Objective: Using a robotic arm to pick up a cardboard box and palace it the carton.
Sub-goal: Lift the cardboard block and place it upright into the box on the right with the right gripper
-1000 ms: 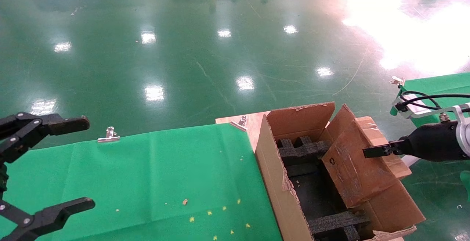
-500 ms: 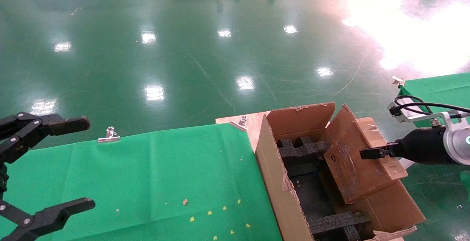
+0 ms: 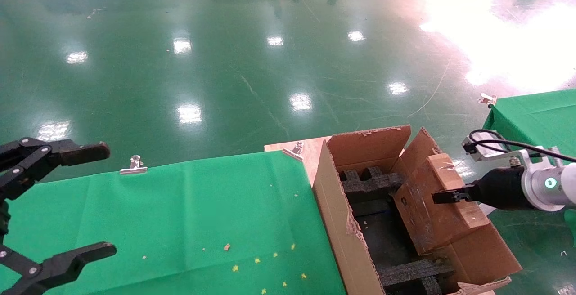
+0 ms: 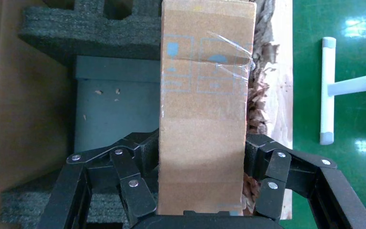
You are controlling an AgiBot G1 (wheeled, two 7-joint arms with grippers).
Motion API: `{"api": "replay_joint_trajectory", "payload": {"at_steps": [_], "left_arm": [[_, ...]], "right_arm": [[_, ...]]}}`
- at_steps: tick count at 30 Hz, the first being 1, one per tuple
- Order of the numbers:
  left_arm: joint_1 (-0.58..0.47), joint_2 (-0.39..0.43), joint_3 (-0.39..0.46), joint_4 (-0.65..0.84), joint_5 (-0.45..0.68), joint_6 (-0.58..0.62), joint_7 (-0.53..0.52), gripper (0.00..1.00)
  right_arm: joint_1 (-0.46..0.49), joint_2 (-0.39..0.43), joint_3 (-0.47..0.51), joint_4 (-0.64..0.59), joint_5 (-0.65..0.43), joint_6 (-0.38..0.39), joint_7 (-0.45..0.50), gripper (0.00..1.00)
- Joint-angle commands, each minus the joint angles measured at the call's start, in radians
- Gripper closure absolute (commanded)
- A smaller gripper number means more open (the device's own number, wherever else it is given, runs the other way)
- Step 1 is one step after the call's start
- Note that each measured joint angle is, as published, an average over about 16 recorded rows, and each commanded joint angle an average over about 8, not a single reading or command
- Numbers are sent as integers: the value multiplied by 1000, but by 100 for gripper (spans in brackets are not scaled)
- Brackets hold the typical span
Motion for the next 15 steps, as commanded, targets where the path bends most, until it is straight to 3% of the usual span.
{"api": "replay_joint_trajectory", "payload": {"at_steps": [1, 15], "left_arm": [[0, 0, 0, 0, 0, 0, 0, 0], [0, 0, 0, 0, 0, 0, 0, 0]], "right_arm": [[-16, -9, -2, -7, 5, 13, 2, 100], [-156, -75, 17, -98, 102, 73, -55, 100]]}}
